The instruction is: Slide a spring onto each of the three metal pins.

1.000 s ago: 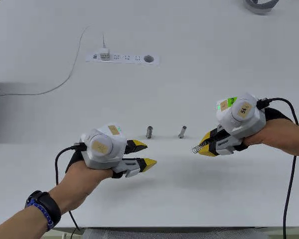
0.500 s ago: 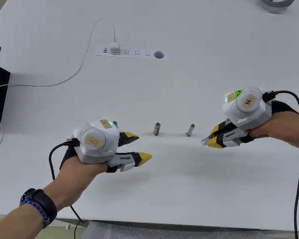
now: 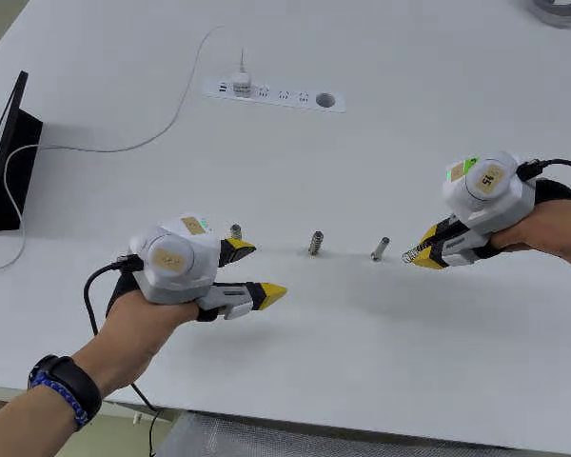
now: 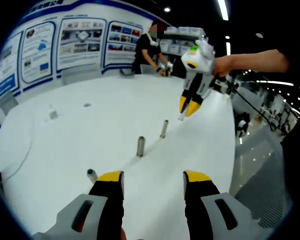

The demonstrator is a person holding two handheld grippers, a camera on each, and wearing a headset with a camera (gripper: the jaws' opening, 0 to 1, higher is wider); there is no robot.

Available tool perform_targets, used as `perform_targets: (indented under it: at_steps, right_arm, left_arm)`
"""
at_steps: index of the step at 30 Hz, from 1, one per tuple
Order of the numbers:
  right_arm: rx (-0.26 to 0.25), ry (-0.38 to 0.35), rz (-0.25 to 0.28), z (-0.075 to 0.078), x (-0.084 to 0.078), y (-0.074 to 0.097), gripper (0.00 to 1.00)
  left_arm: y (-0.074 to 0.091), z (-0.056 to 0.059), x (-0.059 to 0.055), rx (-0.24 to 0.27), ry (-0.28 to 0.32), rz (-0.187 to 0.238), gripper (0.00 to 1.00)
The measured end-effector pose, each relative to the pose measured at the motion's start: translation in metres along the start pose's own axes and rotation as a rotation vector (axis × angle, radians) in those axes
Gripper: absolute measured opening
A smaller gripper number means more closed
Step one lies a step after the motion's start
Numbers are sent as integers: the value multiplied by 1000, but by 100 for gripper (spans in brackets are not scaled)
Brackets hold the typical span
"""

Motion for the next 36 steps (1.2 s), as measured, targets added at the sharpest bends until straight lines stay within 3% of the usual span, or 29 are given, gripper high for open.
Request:
perform_targets:
  at_steps: [7, 16, 25, 36]
  right_arm:
    - [-10, 5, -9, 7, 8, 1, 13]
    - [-9, 22, -22, 12, 14, 0, 13]
    - [-3, 38, -31, 18, 20, -4, 13]
    - [10, 56, -42, 17, 26, -11, 13]
  left_arm:
    - [10, -7, 0, 25, 18, 6, 52]
    - [26, -27, -7, 80, 45, 10, 55]
    - [37, -40, -9, 118, 62, 14, 57]
    - [46, -46, -14, 143, 83, 20, 57]
Point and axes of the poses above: the centre of the closed fingertips' face, and the gripper's own axes: y roughly backward along the fingers, z roughly to its right, x roughly out of its top, the point moved 5 cm from there along y, roughly backward along the fingers, and after that the axes turned 6 degrees about x, right-handed, at the moved point
